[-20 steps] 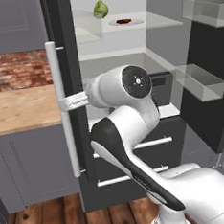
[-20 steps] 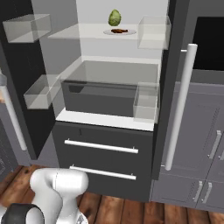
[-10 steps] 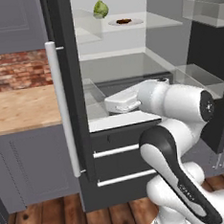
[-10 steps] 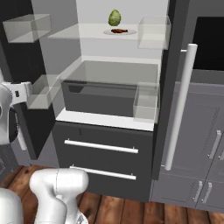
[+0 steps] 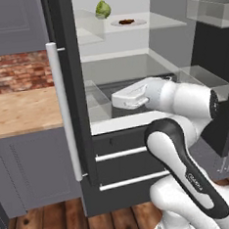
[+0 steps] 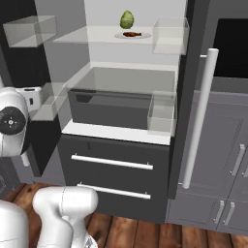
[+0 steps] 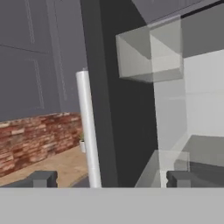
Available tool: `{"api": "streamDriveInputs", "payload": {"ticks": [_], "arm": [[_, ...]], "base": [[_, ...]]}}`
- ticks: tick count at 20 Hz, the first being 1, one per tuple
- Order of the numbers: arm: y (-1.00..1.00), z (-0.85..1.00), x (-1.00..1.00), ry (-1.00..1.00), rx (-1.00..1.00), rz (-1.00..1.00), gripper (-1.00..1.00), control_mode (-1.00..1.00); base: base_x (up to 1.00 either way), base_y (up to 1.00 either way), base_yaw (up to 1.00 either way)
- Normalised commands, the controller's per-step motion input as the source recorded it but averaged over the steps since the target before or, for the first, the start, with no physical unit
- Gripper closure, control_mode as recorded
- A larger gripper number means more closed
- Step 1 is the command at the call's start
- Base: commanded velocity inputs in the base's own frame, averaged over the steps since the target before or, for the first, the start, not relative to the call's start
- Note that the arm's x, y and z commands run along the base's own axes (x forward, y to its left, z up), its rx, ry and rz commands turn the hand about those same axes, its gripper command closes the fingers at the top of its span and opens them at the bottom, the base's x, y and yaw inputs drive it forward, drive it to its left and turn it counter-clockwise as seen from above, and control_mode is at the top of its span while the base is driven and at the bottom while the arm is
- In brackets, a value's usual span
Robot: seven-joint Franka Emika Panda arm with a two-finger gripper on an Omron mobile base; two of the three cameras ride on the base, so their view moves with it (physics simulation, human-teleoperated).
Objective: Retrieve the chicken drumstick from the fridge and place it on the saucepan with marinade on the stove.
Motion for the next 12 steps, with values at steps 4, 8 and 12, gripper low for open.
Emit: {"api": "streamDriveInputs", "payload": {"ticks": [4,8,12], "arm": [[-0.01,0.24,0.41,0.13,-0.14,0.00,-1.00,-1.00],[-0.09,0.01,0.56,0.13,-0.08,0.00,-1.00,-1.00],[-0.06,-0.19,0.61,-0.02,0.00,0.01,-1.00,-1.00]], "base": [[0.00,0.00,0.00],[0.00,0.00,0.00],[0.00,0.00,0.00]]}}
